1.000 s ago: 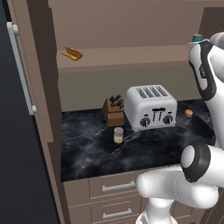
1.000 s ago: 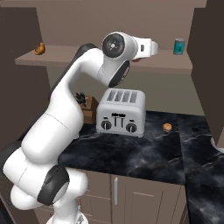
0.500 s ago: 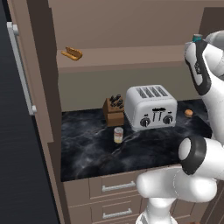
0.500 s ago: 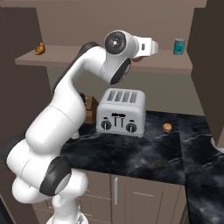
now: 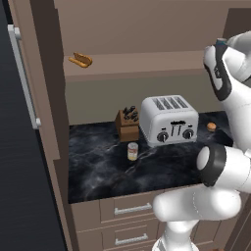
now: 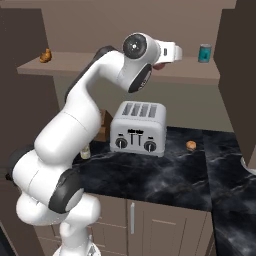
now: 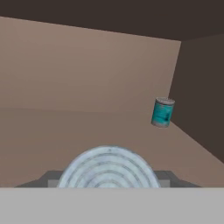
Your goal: Pick the cans from the counter and place them in their designated side in the cabinet.
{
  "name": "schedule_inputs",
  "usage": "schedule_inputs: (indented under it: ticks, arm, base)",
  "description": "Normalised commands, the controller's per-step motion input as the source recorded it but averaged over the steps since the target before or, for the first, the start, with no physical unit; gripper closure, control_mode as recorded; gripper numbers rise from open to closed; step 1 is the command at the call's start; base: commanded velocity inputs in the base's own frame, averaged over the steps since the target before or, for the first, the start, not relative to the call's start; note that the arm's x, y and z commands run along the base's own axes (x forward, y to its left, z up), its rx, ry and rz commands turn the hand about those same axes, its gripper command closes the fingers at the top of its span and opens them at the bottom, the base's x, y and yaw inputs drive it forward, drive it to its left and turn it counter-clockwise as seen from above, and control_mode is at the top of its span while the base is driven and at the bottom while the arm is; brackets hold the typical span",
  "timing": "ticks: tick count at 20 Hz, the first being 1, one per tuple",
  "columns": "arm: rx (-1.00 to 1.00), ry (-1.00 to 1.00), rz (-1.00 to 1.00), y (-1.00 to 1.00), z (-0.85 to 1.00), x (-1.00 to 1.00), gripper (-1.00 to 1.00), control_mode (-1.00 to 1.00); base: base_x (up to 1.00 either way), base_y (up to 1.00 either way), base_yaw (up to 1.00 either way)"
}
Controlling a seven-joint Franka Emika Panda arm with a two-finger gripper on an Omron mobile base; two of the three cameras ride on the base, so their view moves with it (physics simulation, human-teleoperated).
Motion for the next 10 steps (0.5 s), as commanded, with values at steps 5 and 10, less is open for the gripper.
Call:
schedule_inputs:
  ticks: [5,10]
  arm:
    - [0.0,0.0,0.0,-0.17,-0.01,0.18,1.0,-1.0]
    - [0.0,0.0,0.0,-0.16,-0.02,0.2,1.0,-1.0]
  base:
    - [0.0,0.0,0.0]
    - [0.0,0.0,0.0]
